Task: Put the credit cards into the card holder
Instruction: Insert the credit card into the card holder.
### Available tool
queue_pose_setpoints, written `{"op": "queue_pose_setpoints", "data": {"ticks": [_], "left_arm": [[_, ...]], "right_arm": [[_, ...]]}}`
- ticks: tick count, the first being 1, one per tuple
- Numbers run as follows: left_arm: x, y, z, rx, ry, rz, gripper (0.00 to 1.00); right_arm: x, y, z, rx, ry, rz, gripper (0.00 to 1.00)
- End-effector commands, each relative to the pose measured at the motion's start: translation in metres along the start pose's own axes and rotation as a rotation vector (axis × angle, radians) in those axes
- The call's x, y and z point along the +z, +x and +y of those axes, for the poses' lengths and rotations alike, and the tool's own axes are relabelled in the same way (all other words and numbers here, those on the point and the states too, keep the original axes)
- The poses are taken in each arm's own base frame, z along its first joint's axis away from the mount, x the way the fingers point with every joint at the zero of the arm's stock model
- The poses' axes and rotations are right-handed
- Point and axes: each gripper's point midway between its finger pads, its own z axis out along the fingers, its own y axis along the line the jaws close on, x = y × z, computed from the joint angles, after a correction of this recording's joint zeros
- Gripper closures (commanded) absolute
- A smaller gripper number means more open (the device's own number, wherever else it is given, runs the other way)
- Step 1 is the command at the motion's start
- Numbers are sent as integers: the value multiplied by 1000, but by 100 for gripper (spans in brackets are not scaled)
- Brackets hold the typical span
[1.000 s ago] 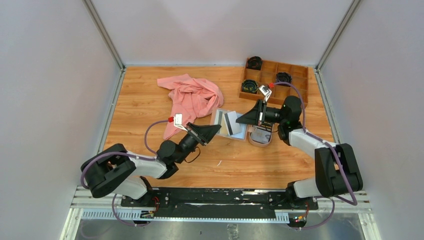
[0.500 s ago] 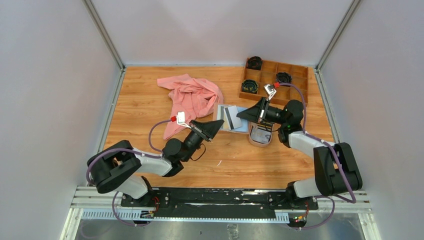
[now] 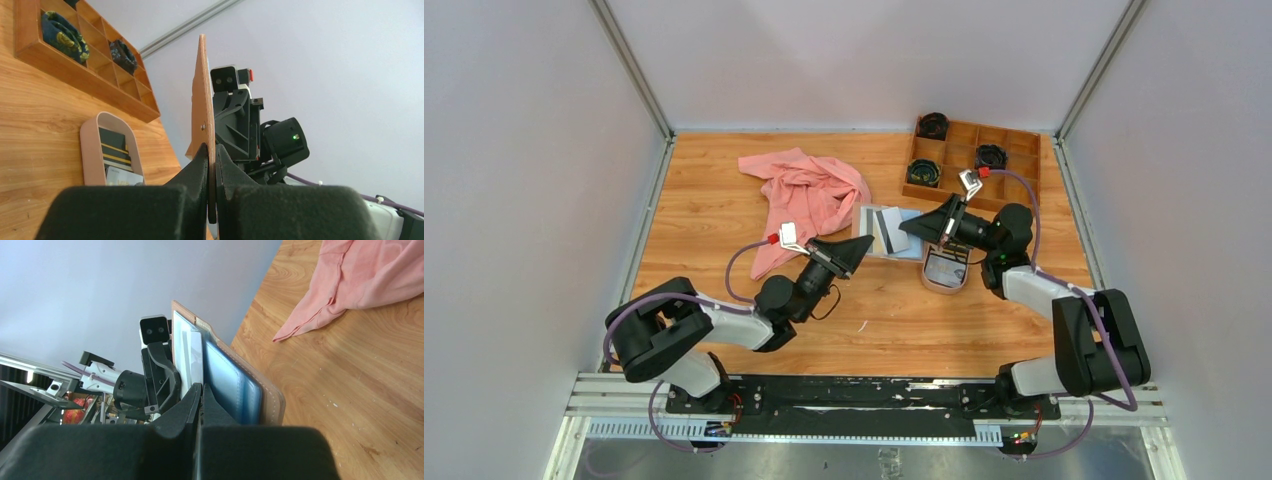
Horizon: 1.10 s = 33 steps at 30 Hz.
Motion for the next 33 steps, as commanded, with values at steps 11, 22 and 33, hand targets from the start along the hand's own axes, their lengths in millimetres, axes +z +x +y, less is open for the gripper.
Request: {"op": "queue_pose_setpoints", "data": {"ticks": [11, 22, 33], "left_arm": [[12, -18, -32, -54, 76, -91, 100], [17, -19, -38, -81, 91, -97, 100], [19, -14, -37, -126, 89, -81, 100]], "right_arm": [[-5, -7, -2, -9, 25, -60, 100], [-4, -10, 0, -2, 15, -80, 100], [3, 6, 16, -78, -37, -21, 100]]}}
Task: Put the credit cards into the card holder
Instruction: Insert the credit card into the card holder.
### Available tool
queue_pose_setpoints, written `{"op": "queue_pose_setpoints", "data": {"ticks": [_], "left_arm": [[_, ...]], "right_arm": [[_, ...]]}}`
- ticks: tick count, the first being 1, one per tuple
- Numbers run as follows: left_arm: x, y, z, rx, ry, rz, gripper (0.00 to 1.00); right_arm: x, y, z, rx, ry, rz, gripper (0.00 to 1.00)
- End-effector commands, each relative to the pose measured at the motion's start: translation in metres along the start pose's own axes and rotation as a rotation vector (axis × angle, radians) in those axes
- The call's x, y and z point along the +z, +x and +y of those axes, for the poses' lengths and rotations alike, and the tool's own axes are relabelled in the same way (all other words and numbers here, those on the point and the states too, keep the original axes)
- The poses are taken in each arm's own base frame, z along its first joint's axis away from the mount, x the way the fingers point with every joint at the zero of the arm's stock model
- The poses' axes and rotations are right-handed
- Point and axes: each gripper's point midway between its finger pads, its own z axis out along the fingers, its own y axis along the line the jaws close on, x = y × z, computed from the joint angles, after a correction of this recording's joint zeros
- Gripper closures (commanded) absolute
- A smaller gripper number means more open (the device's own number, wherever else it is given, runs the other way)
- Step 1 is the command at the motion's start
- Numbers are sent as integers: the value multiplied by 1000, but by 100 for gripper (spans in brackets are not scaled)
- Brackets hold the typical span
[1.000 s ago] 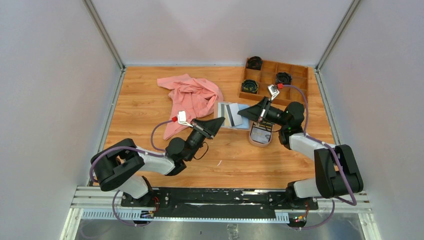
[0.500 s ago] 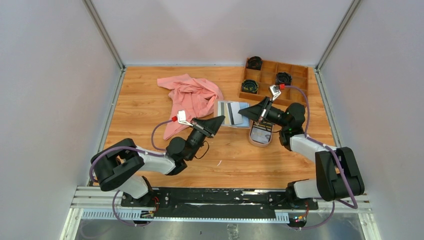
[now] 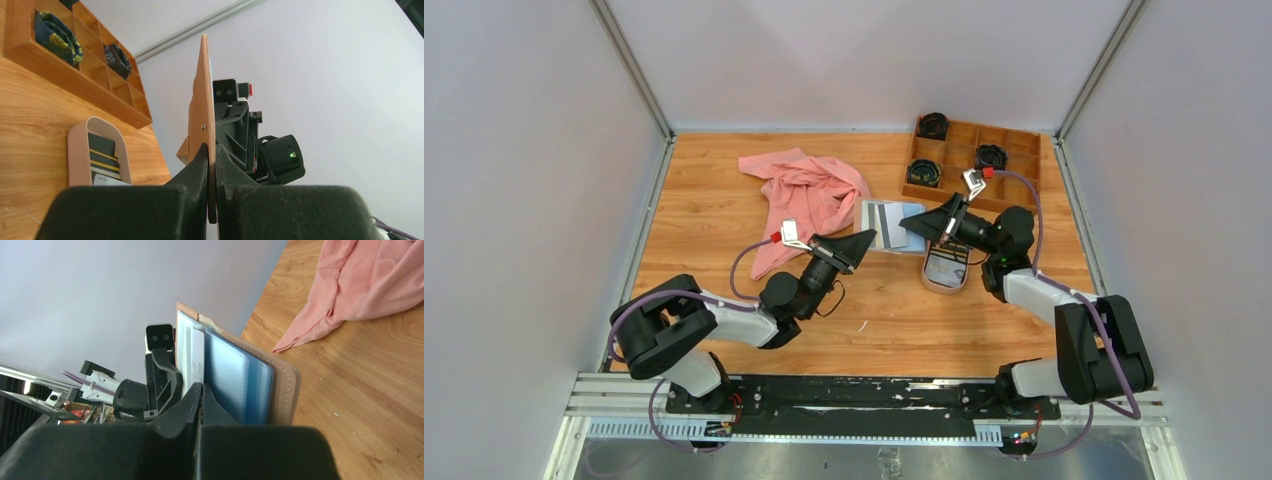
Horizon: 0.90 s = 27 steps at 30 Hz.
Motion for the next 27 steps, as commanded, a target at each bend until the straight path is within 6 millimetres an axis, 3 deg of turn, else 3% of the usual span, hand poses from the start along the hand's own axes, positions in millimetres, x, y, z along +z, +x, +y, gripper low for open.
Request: {"op": "queue_pose_setpoints", "data": {"ticks": [1, 19, 27], "left_arm": [[8, -8, -34, -66, 99, -39, 100], [4, -12, -32, -66, 89, -53, 100], [0, -12, -28, -64, 79, -46, 100]], "right_arm": [[2, 14, 10, -71, -38, 42, 100], [10, 53, 17, -164, -58, 211, 99], [12, 59, 13, -178, -47, 264, 90]]}}
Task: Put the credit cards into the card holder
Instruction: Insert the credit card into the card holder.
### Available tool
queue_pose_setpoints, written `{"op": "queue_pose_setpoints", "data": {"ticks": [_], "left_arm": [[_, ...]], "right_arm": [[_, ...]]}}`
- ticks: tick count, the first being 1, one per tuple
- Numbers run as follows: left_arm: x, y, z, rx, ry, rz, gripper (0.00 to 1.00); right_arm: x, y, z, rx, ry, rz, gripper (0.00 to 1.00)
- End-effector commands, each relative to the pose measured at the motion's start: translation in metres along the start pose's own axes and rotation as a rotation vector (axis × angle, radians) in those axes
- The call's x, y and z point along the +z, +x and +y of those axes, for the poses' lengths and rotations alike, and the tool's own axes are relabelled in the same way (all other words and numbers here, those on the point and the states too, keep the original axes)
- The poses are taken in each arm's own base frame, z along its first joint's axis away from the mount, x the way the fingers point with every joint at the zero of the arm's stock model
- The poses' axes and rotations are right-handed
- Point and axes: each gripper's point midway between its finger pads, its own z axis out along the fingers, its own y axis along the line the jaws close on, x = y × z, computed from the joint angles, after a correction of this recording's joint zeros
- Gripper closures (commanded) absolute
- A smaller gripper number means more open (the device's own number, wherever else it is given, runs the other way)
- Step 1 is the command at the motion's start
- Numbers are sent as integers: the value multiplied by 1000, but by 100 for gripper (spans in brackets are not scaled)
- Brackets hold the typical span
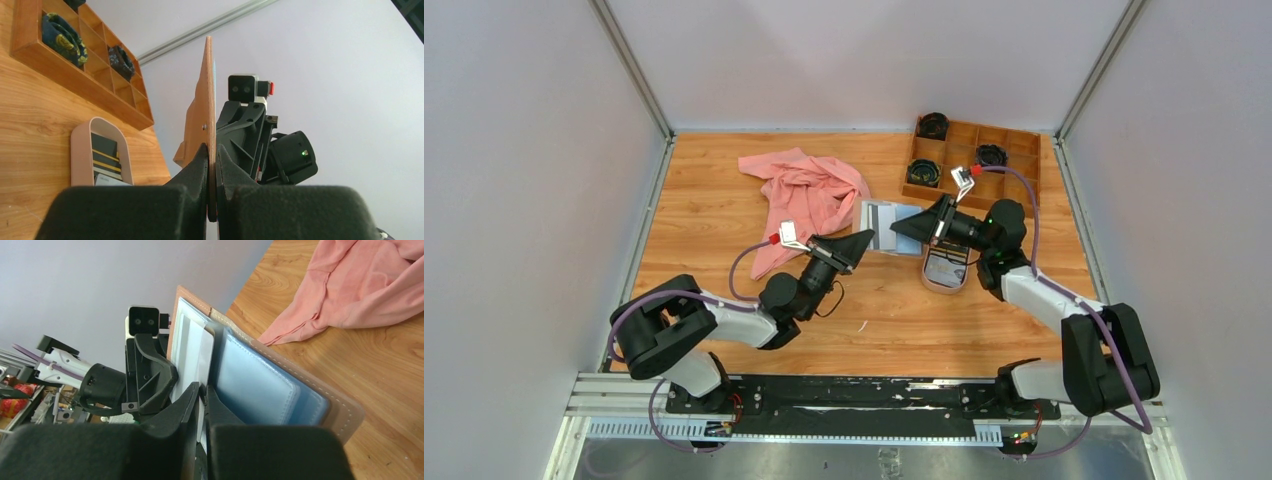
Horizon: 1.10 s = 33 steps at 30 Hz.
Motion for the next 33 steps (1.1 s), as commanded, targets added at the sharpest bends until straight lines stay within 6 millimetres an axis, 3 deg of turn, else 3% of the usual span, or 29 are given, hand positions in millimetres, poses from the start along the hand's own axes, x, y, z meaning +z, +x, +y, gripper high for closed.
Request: {"op": "queue_pose_setpoints", "data": {"ticks": [1, 10, 21, 25, 30, 33], "left_arm": [[-1, -9, -28, -50, 86, -31, 100], [-18, -20, -20, -21, 60, -48, 100], [-33, -25, -17, 0, 55, -42, 100], [-39, -22, -10, 19, 46, -18, 100], [-44, -16, -8, 39, 51, 18, 100], [-46, -10, -8, 42, 62, 48, 100]], "right_arm": [[2, 40, 15, -23, -75, 193, 88], [0, 44, 13, -78, -78, 241, 63], [-3, 42, 14, -246, -59, 302, 59], [-6, 42, 15, -348, -62, 330, 64], [-5, 48, 12, -478, -39, 386, 88], [-2, 56, 4, -526, 2, 429, 94]]}}
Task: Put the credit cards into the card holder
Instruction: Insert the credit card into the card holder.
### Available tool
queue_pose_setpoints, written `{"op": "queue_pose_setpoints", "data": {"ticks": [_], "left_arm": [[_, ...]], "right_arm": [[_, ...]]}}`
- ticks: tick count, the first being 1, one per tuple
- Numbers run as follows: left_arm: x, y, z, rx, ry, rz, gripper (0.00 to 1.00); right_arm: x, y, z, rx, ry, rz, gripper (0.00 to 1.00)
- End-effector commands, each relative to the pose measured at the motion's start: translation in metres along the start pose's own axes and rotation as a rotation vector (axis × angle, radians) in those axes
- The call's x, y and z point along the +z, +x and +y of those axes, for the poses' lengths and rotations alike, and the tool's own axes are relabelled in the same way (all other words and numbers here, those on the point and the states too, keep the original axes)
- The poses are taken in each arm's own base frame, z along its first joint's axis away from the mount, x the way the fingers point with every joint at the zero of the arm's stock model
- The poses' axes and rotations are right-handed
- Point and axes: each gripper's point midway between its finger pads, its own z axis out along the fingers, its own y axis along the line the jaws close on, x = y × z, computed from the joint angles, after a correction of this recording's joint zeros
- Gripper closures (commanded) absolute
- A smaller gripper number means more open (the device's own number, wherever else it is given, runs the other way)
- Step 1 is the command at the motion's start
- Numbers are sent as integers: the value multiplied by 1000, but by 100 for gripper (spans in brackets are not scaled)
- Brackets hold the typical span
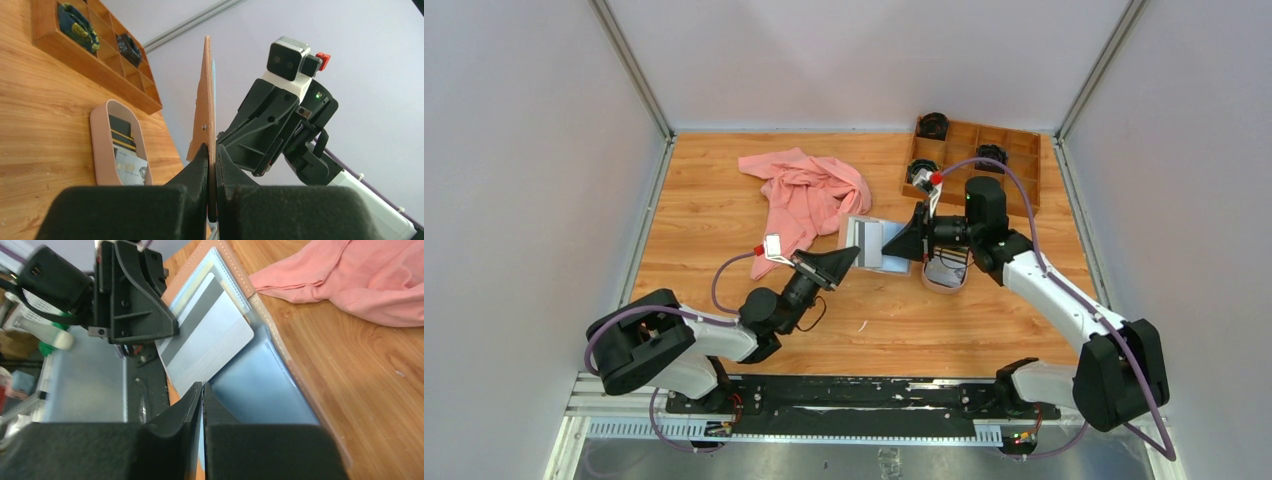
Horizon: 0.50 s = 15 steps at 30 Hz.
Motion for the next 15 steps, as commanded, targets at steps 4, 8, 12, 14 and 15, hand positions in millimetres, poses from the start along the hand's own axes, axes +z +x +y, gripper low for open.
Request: {"op": "queue_pose_setpoints", "data": {"ticks": [4, 8, 12, 14, 15], "left_arm": [[-6, 2, -18, 3, 75, 23, 100], [-7, -1, -18, 10, 74, 15, 100], [-8, -2, -15, 12, 66, 10, 100], [-9, -3, -14, 10, 62, 7, 100], [-10, -3, -14, 10, 61, 6, 100]], "right_arm": [[7, 22, -9, -147, 96, 130, 100], [6, 21, -9, -155, 106, 128, 100], [5, 19, -2, -162, 80, 120, 100], [4, 18, 0, -168, 74, 119, 99], [4, 17, -1, -173, 82, 119, 99]]}}
